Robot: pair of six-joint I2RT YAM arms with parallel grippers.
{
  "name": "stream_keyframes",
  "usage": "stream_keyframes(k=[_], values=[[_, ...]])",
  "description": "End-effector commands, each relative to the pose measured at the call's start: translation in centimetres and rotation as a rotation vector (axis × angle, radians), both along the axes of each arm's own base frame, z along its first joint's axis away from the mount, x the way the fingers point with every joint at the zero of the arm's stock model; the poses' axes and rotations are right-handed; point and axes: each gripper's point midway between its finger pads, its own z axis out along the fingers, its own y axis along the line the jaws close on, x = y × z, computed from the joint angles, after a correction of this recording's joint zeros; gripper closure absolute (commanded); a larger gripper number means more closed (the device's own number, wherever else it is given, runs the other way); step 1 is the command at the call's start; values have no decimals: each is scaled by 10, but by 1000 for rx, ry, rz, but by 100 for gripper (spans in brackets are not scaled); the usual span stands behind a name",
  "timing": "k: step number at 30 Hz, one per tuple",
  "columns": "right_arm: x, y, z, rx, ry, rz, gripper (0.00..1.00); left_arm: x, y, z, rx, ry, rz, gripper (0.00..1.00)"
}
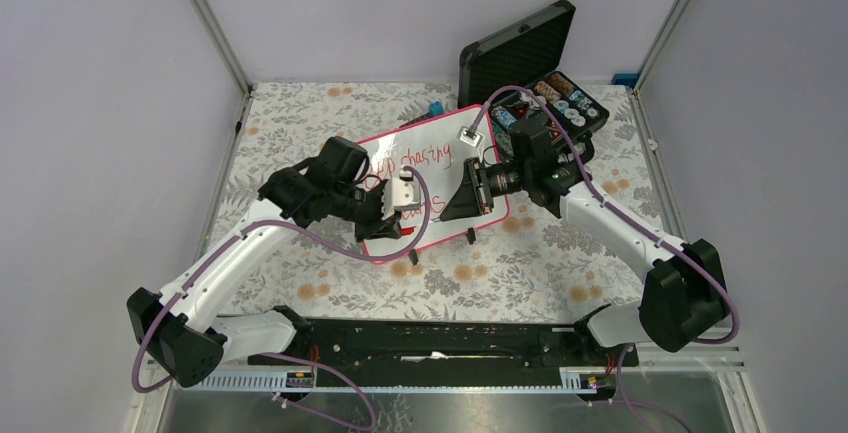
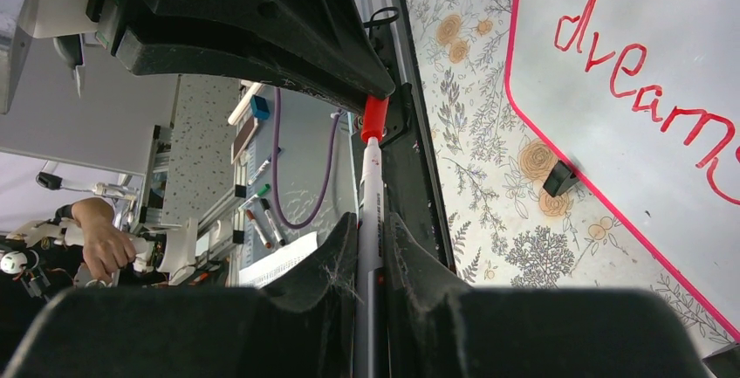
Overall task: Write a sentence on the whiteboard
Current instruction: Insert the whiteboard marker without the cap into the pen cap.
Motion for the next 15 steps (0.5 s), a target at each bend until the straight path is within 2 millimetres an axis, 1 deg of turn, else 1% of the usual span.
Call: stream_keyframes(k=[1, 5, 12, 15], values=[[0, 6, 10, 13, -58, 15, 100, 10, -14, 21, -73, -40, 9, 100], [0, 6, 8, 8, -57, 11, 100, 11, -16, 24, -82, -37, 15, 100], [1, 5, 9, 5, -66, 0, 100, 14, -17, 28, -100, -25, 39, 100], [1, 5, 9, 5, -67, 1, 100, 20, -17, 28, -101, -24, 74, 100]])
